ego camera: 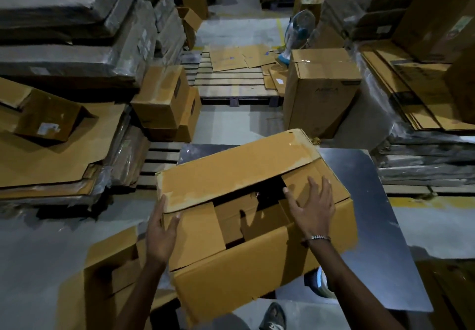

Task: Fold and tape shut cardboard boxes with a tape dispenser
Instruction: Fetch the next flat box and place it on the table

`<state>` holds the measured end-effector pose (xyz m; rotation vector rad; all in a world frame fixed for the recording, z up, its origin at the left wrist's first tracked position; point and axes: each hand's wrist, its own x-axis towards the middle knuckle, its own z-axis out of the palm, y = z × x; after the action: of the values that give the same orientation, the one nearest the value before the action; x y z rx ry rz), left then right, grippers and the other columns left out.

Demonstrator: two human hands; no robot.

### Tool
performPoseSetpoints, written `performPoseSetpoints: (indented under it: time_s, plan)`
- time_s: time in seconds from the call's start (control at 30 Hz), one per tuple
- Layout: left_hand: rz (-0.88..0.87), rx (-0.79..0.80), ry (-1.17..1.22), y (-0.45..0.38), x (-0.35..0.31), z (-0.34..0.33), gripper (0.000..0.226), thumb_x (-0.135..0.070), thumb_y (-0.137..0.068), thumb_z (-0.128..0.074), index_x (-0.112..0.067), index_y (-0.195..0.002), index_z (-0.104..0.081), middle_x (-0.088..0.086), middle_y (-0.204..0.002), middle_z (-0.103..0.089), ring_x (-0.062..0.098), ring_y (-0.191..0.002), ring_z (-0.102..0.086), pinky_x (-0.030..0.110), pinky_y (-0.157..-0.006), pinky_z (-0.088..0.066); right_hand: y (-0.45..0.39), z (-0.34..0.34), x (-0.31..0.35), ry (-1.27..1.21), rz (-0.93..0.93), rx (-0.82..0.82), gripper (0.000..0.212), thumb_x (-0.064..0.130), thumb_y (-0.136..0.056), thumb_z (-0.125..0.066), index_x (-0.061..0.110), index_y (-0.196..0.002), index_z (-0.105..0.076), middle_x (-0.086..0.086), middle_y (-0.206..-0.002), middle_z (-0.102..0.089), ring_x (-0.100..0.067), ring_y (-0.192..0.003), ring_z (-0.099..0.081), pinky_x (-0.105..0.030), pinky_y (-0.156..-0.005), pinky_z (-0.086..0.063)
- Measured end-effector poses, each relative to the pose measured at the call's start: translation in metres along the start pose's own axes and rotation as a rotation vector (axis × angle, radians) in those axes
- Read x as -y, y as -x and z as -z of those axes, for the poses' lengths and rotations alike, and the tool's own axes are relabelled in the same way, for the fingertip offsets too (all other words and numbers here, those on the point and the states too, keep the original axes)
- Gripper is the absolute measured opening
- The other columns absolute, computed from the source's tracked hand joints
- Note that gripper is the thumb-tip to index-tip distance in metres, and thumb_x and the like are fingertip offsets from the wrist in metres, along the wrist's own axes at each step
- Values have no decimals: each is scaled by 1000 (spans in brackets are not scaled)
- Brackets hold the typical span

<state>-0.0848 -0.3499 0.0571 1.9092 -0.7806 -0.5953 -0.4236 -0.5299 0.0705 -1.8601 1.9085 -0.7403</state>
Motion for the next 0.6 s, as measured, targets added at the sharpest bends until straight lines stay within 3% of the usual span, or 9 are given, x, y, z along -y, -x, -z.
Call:
performPoseSetpoints:
  time_s: [0.1,0.23,0.37,0.4,0.47,0.53,0.6]
  plan:
    - [48,-54,-132,24,-10,-4,71,-32,-99,-72,-35,-161,-38,1,-169,-35,25,-154,-34,49,-121,-35,5,3,-2,45,19,7,79,76,-90,-56,29,-151,-43,-3,-170,-20,-22,-159,-9,-59,-121,-19]
    - [-38,-35,-284,66,-20,-7,80,-35,-94,-76,-27,-163,-36,7,-173,-22,27,-159,-22,43,-115,-33,17,21,-27,-56,-119,-74,77,79,-93,-41,32,-153,-35,3,-171,-16,-18,-159,-7,-60,-121,-13]
    - [-6,38,-372,100,-5,-13,86,-55,-91,-74,-43,-163,-29,-18,-175,5,15,-163,-3,57,-119,-39,21,35,-68,-206,-366,-46,93,89,-89,-30,33,-163,-14,-3,-172,-15,-29,-157,-17,-66,-120,-16]
    - [-62,46,-391,106,0,-13,85,-55,-91,-75,-42,-163,-32,-17,-175,3,17,-163,-2,60,-118,-39,21,41,-73,-222,-418,-21,99,92,-87,-28,30,-163,-17,-7,-170,-22,-33,-154,-25,-65,-120,-21]
    - [-178,36,-438,114,5,-14,80,-54,-93,-74,-31,-161,-38,-5,-176,-10,23,-163,-6,56,-120,-33,18,57,-82,-155,-460,61,103,98,-82,-20,22,-146,-49,-15,-150,-52,-39,-136,-50,-61,-113,-38]
    - [-88,36,-331,114,-3,-13,76,-52,-97,-69,-30,-162,-37,-7,-175,-15,19,-163,-9,46,-119,-30,9,82,-84,-50,-469,123,103,100,-80,-13,19,-114,-68,-18,-118,-68,-40,-110,-62,-54,-100,-48]
    - [2,33,-190,108,-9,-8,68,-56,-101,-61,-32,-161,-39,-12,-173,-21,14,-161,-15,41,-117,-31,-3,111,-77,15,-428,189,104,98,-82,-13,19,-112,-73,-22,-119,-68,-40,-109,-61,-51,-98,-47]
